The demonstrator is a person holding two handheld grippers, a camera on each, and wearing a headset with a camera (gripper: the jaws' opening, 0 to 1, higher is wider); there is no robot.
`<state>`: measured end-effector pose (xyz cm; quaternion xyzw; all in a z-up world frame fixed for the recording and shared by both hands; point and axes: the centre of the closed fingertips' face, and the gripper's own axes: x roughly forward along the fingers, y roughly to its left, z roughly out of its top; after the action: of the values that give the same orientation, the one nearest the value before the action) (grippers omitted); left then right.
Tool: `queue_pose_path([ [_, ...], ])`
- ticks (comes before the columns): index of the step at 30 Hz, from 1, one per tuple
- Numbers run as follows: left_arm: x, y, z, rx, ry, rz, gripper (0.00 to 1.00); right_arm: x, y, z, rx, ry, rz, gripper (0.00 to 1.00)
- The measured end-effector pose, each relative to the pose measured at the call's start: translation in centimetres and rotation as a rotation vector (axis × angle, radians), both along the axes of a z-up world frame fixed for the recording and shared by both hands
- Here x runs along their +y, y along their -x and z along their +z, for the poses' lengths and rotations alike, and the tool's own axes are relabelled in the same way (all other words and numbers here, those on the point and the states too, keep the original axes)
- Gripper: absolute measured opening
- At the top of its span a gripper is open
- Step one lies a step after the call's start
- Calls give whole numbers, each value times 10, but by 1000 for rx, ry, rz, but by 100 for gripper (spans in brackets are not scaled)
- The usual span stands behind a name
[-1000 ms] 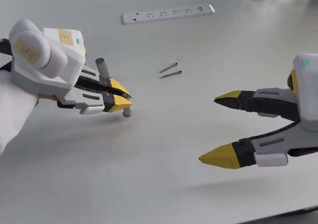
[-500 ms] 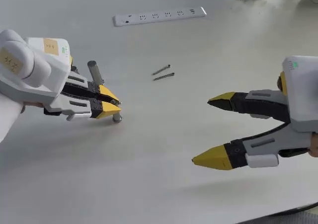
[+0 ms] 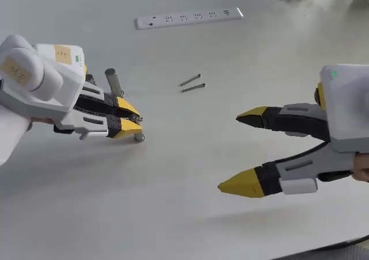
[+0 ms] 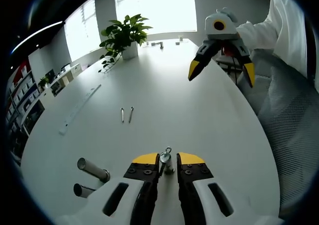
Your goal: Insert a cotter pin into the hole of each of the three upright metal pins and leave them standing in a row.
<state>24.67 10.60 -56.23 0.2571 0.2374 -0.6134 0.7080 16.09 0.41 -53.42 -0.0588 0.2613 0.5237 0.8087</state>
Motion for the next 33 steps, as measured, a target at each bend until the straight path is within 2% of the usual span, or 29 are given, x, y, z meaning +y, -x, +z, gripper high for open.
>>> queue_pose_path([
  [3,6,-1,4,-1,2,9,13,-2,0,2,-3,0,-5,78],
  [5,7,-1,12,13,39,26,13,-4,1,3,-5,-1,-11,78],
  [7,12,-6,20,-2,58,52,15,-5,2,4,-2,-8,-16,78],
  [10,22,-25,35,-40,118,150,22,-7,4,5,-1,-9,-23,78],
  [13,41,-47,41,-62,116,268,24,-7,5,5,1,-14,-30,78],
  [16,57,-69,45,-97,142,368,26,-8,6,5,3,-12,-38,78],
  [17,67,-77,42,-102,117,409,28,-8,6,5,4,-12,-42,78],
  [19,80,-92,39,-145,94,456,36,-8,6,6,7,-14,-46,78],
  [21,84,-97,37,-140,103,480,38,-8,7,6,8,-16,-48,78],
  [23,86,-101,33,-124,108,495,37,-9,7,6,11,-15,-53,78],
  [26,89,-108,27,-117,109,514,34,-11,7,4,11,-2,-57,77],
  [28,88,-110,22,-97,113,514,34,-13,9,2,21,16,-49,77],
  [33,87,-115,9,-73,106,510,32,-21,8,-5,47,30,-72,77],
])
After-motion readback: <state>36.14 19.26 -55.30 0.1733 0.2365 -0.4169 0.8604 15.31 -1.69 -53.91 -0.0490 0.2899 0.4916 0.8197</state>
